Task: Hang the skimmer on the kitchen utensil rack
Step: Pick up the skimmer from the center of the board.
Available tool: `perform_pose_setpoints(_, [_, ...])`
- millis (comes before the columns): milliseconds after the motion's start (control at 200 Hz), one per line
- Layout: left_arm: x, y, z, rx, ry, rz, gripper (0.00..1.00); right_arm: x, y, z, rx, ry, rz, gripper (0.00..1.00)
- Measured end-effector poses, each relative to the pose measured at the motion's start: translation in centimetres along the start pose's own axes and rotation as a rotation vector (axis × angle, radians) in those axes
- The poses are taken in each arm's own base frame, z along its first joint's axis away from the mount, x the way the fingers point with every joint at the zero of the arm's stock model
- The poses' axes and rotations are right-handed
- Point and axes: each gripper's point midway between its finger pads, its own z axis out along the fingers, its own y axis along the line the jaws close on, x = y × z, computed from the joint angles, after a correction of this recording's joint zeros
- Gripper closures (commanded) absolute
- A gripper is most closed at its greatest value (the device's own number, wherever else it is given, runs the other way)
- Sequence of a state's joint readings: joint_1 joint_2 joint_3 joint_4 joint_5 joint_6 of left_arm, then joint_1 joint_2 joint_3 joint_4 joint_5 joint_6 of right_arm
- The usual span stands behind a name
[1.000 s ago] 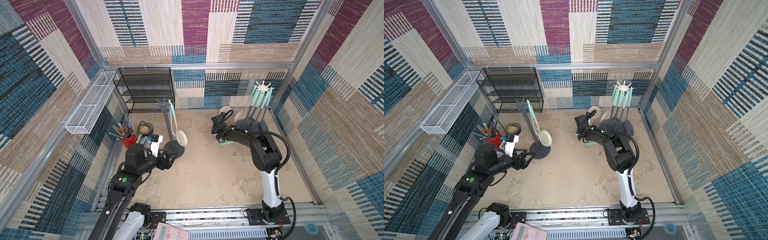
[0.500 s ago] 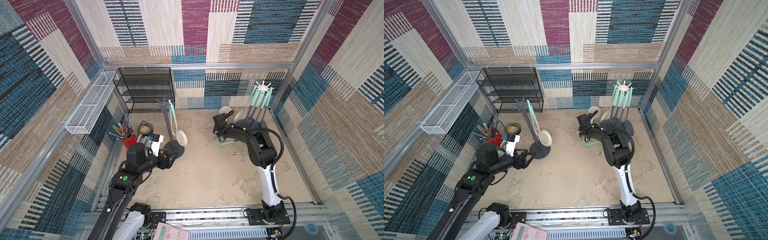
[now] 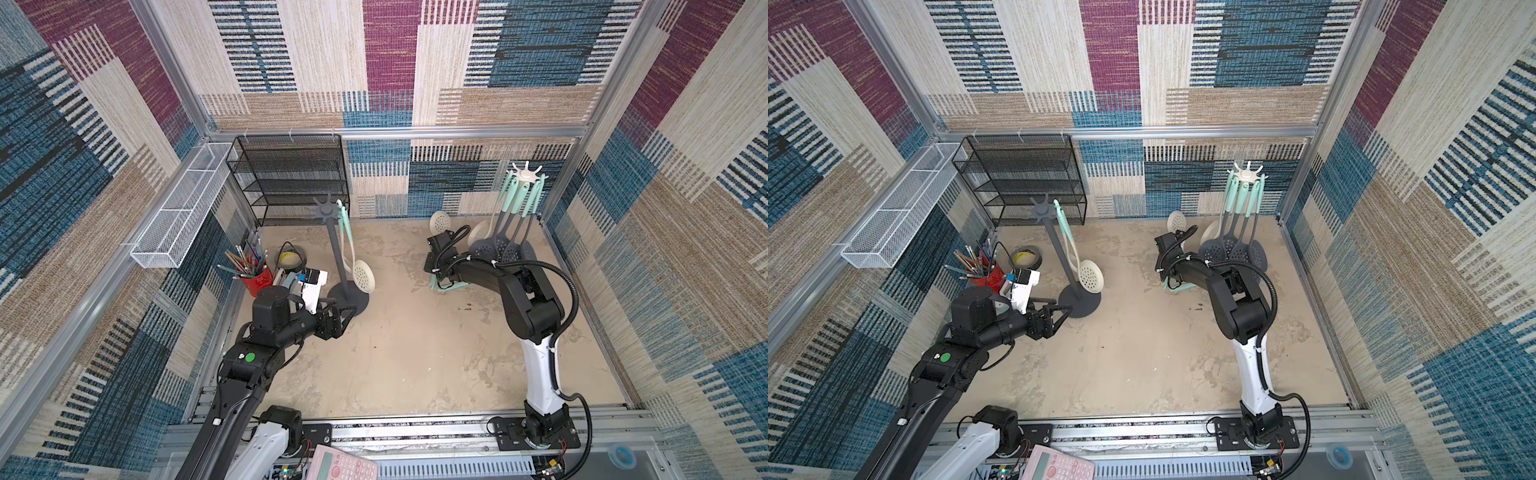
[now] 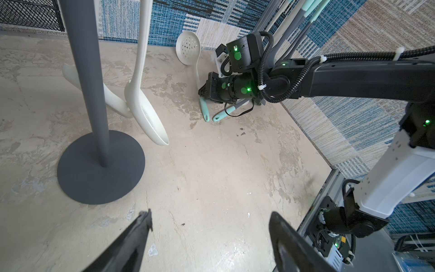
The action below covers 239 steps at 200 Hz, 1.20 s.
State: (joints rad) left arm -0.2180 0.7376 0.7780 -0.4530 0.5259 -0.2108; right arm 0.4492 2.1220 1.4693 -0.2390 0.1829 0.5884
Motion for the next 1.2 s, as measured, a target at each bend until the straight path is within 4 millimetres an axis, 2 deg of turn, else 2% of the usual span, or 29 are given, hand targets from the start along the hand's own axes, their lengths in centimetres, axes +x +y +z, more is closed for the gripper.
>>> perform_pose_setpoints(150, [0.0,0.0,0.0,0.000,0.000,0.000,0.19,2.4,1.4,-1.5,-0.052,0.059,0.008,0.96])
perform_pose_setpoints(376, [0.0,0.0,0.0,0.002,0.001,-0.013,0.20,4.6,3.6,-4.1,-0.126,0.097,0.022,0.97])
perform_pose_setpoints(786, [0.3,0.0,0.2,0.005,0.006,-0.102,0.22,6.4,6.1,-9.0,-0.266,0.107,0.116,1.00])
perform_pose_setpoints(992, [2.0,-0.2,1.3,0.054,0.023,-0.229,0.24,6.6,8.1,-12.0,-0.392,0.114,0.212,1.00])
perform_pose_setpoints(1197, [3.5,-1.2,2.3,0.121,0.025,-0.331,0.26,6.8,8.2,-14.2,-0.475,0.116,0.344,1.00])
